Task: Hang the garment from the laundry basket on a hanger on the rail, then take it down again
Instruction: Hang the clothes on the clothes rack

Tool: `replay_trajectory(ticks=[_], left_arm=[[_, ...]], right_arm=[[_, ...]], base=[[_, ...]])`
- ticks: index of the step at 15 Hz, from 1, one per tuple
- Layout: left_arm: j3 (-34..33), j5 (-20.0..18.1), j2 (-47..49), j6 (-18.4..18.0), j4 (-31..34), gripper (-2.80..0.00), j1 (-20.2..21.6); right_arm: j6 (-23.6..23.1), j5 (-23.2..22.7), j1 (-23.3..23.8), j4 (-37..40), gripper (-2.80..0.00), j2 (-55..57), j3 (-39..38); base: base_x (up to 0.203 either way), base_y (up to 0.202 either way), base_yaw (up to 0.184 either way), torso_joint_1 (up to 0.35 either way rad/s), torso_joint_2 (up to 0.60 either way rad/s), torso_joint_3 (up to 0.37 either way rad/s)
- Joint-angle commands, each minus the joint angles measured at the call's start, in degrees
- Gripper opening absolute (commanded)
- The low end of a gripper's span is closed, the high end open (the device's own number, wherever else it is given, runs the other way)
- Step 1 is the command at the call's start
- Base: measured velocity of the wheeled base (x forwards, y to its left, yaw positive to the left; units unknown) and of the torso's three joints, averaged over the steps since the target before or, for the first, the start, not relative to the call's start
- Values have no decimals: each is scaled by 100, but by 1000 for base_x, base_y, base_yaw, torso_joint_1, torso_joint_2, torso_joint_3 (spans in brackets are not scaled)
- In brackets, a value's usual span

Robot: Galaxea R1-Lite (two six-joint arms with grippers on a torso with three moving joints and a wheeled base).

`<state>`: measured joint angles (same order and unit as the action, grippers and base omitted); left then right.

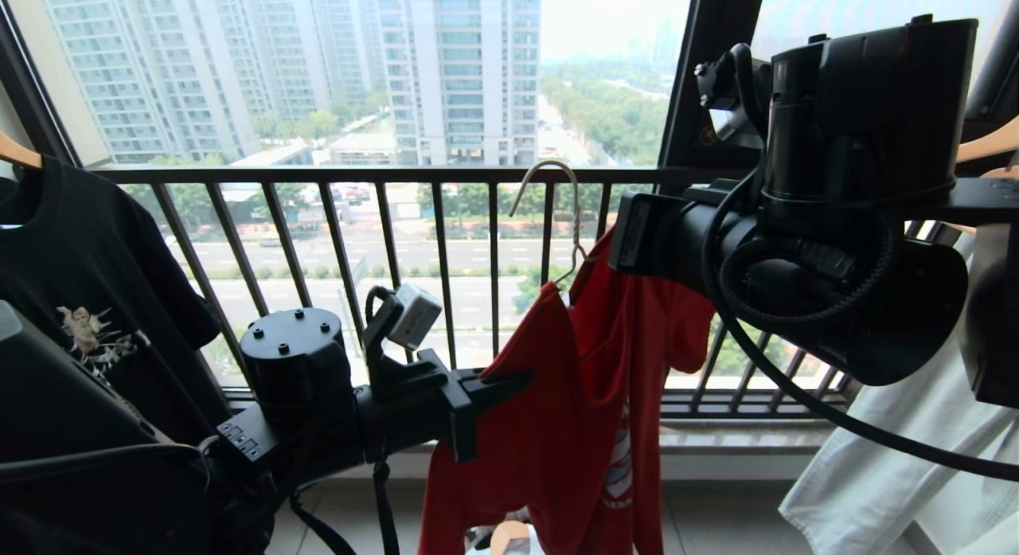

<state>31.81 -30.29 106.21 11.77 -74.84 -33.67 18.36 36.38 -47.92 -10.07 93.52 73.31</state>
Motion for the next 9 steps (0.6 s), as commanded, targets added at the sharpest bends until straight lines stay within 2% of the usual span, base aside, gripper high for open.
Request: replay_trajectory(ticks=[1, 4, 9], left_arm=[[-50, 74, 148, 103, -300, -280, -62], [-59, 659, 319, 150, -754, -280, -348], [-104, 683, 313, 159, -944, -280, -412]], right_arm=[[10, 19, -119, 48, -280, -97, 7], [1, 19, -182, 58, -280, -88, -1], [8, 19, -182, 58, -280, 17, -19]], base=[[0, 0, 0, 0, 0, 0], [0, 0, 0, 0, 0, 0], [0, 0, 0, 0, 0, 0]])
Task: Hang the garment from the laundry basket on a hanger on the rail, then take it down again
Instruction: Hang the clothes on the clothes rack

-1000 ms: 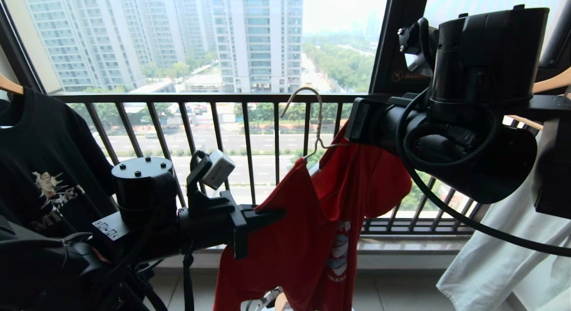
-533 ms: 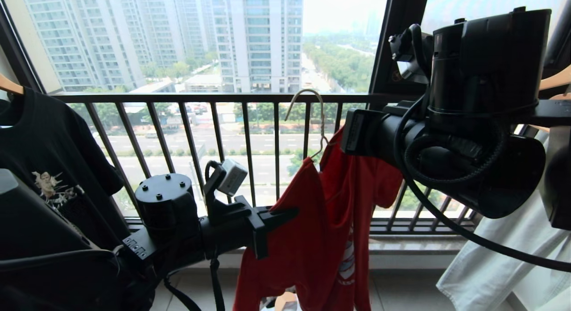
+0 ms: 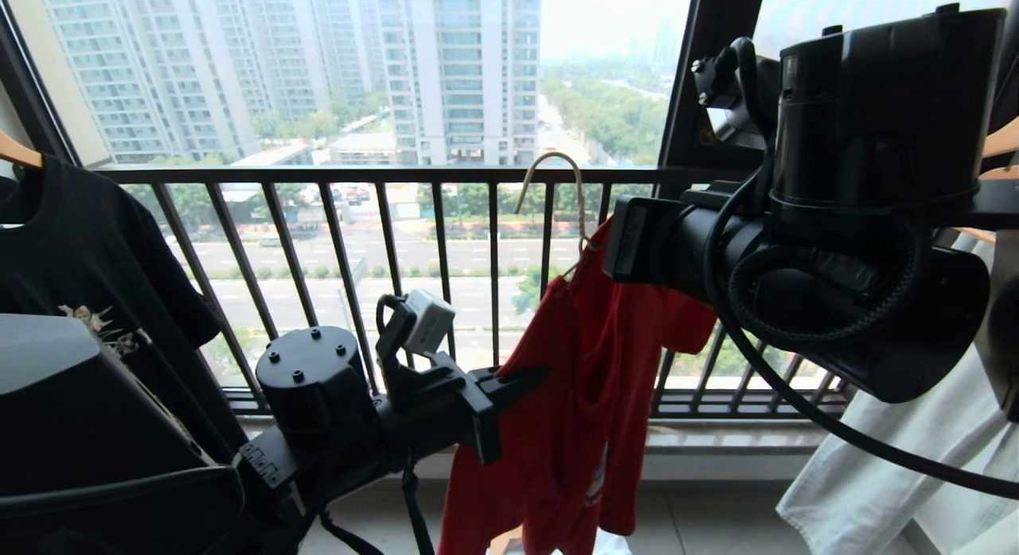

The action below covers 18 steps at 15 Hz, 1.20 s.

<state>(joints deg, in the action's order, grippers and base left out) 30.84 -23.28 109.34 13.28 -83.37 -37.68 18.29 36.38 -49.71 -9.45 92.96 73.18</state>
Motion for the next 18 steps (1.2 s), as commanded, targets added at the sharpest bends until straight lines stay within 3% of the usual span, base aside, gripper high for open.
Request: replay_trajectory(ticks=[1, 10, 11, 12, 18], left_arm=[[-8, -10, 8, 16, -184, -280, -11], [8, 166, 133, 116, -429, -280, -1], [17, 166, 60, 168, -429, -280, 32], [26, 166, -6, 256, -429, -280, 41], [97, 201, -122, 349, -429, -280, 172]], right_arm=[[9, 19, -14, -4, 0, 82, -23], [-36, 13, -29, 203, 0, -147, -81], [-138, 9, 42, 190, -81, -219, -161], [-221, -17, 101, 181, -280, -297, -220], [-376, -104, 137, 137, -280, -409, -383]], base=[[0, 0, 0, 0, 0, 0], [0, 0, 0, 0, 0, 0], [0, 0, 0, 0, 0, 0], [0, 0, 0, 0, 0, 0], [0, 0, 0, 0, 0, 0]])
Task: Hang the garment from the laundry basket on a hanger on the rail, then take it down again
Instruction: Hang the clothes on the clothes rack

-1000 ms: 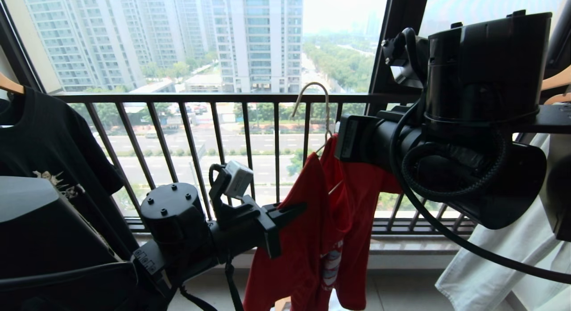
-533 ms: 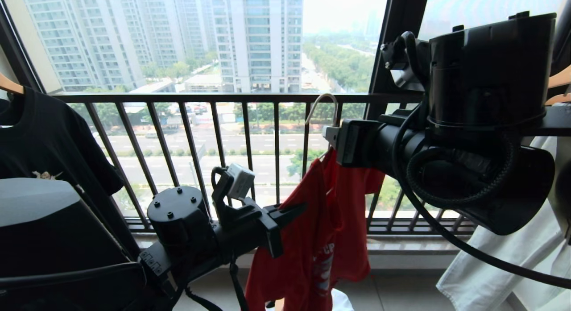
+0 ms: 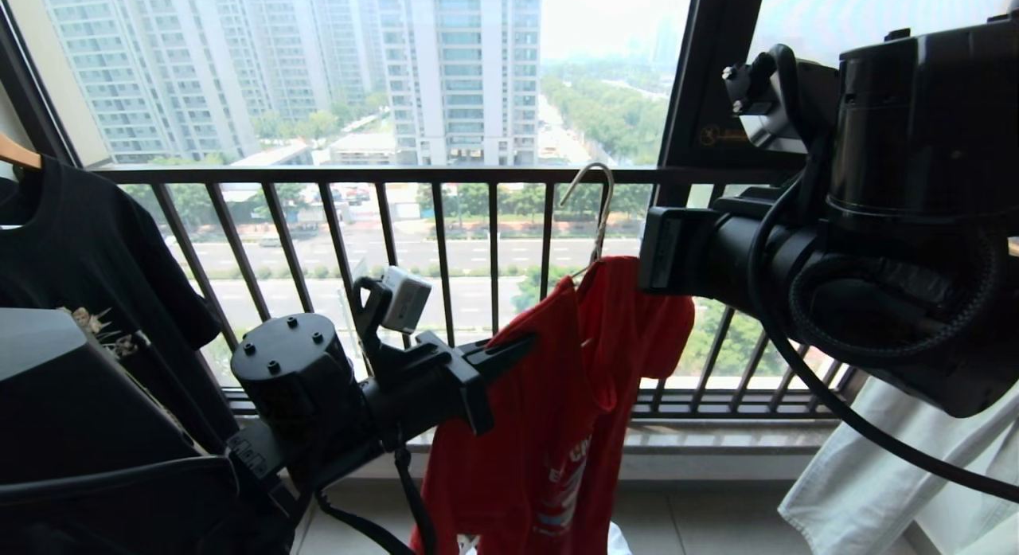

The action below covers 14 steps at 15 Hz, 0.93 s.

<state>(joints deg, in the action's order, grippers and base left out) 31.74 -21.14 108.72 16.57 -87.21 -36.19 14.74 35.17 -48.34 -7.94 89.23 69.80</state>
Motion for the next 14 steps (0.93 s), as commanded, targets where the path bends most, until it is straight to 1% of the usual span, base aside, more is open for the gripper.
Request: replay_trajectory(ticks=[1, 3, 5, 7, 9, 11, 12, 14], left_arm=[[16, -13, -76, 22, -45, -280, 35], [16, -13, -128, 38, -45, -280, 69], [16, -13, -248, 101, -45, -280, 77], [7, -13, -351, 164, -45, -280, 98], [7, -13, -366, 229, -45, -280, 156], [7, -14, -434, 254, -45, -280, 154], [7, -21, -511, 309, -45, -280, 156], [-20, -23, -669, 500, -45, -280, 154]], right_arm=[[-136, 17, 0, -8, -280, -44, -75], [-327, 25, 12, -2, -280, -94, -177], [-475, -28, 133, 119, -280, -194, -200], [-513, -437, 482, 406, -280, -336, -203], [-592, -1128, 1004, 801, -280, -403, -122], [-925, -1797, 1657, 1283, -280, -381, 214], [-1166, -2300, 1998, 1531, -280, -368, 370], [-1716, -3450, 2734, 2030, -280, -326, 665]], base=[[0, 0, 0, 0, 0, 0], [0, 0, 0, 0, 0, 0], [0, 0, 0, 0, 0, 0], [0, 0, 0, 0, 0, 0], [0, 0, 0, 0, 0, 0], [0, 0, 0, 0, 0, 0], [0, 0, 0, 0, 0, 0], [0, 0, 0, 0, 0, 0]])
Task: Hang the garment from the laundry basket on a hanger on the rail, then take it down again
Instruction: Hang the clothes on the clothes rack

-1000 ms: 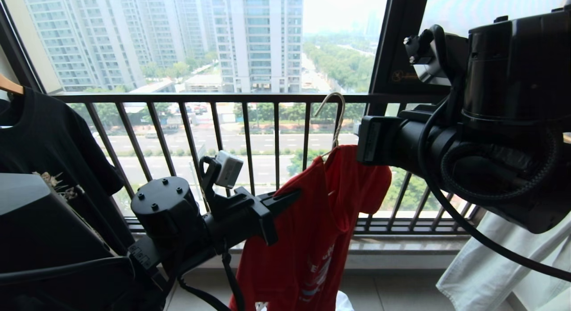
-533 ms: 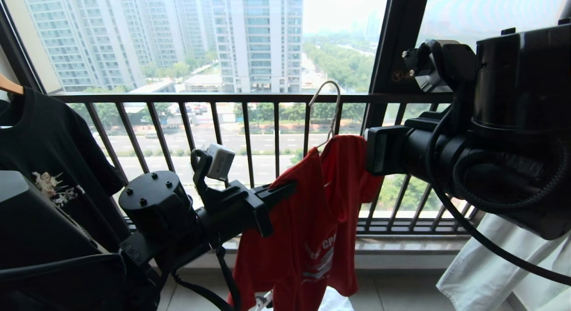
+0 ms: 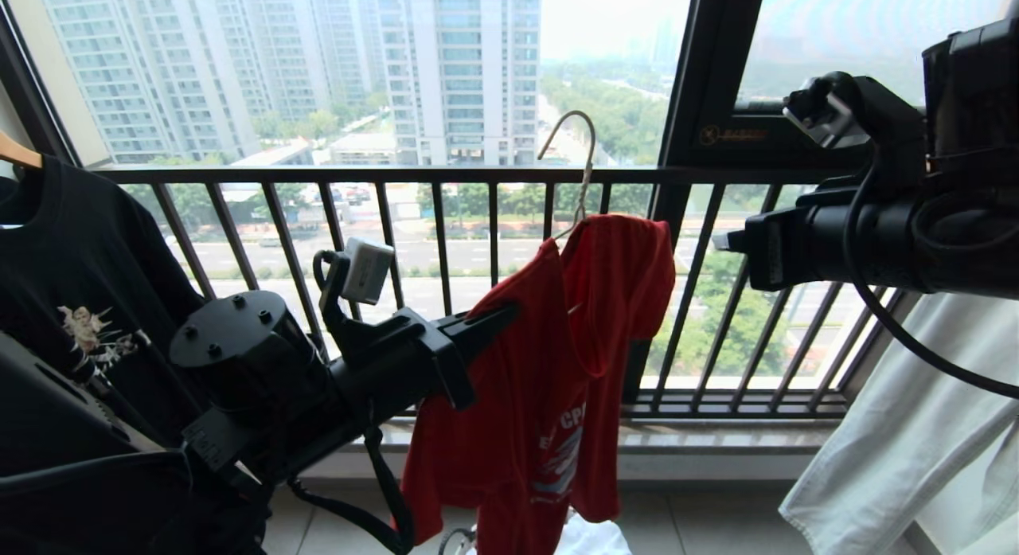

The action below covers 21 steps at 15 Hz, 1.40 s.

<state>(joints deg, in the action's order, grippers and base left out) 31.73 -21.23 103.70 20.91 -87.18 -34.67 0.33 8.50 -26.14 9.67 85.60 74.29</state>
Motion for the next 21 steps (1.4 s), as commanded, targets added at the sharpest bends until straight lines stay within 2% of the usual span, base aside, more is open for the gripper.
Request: replay_trajectory(ticks=[1, 4, 7, 9, 11, 12, 14, 17, 18, 19, 21], left_arm=[[-49, -14, -204, 97, -48, -280, 0], [-319, -34, -316, 99, -48, -280, -5], [-525, -72, -497, 153, -48, -280, -46], [-561, -81, -639, 258, -48, -280, -143], [-595, -87, -763, 375, -48, -280, -254], [-638, -97, -840, 432, -48, -280, -304], [-686, -116, -974, 545, -48, -280, -408], [-752, -287, -1040, 629, -48, -280, -427], [-765, -294, -1071, 643, -48, -280, -427], [-774, -294, -1076, 659, -48, -280, -435], [-798, -302, -1071, 692, -48, -280, -466]], right_arm=[[-604, -1322, 850, 477, -280, 85, 378], [-1540, -2563, 1408, 634, -280, 276, 592], [-2227, -3993, 1993, 606, -280, 272, 577], [-2711, -4645, 2266, 607, -280, 273, 450], [-2870, -5307, 2400, 615, -280, 266, 420], [-2926, -5589, 2440, 615, -280, 274, 425], [-3103, -5853, 2447, 615, -280, 273, 427], [-3130, -5951, 2447, 615, -280, 215, 419], [-3176, -5996, 2449, 608, 0, 211, 413], [-3346, -6036, 2455, 617, 0, 211, 410], [-3398, -6044, 2447, 622, 0, 194, 428]], base=[[0, 0, 0, 0, 0, 0], [0, 0, 0, 0, 0, 0], [0, 0, 0, 0, 0, 0], [0, 0, 0, 0, 0, 0], [0, 0, 0, 0, 0, 0], [0, 0, 0, 0, 0, 0], [0, 0, 0, 0, 0, 0], [0, 0, 0, 0, 0, 0], [0, 0, 0, 0, 0, 0], [0, 0, 0, 0, 0, 0], [0, 0, 0, 0, 0, 0]])
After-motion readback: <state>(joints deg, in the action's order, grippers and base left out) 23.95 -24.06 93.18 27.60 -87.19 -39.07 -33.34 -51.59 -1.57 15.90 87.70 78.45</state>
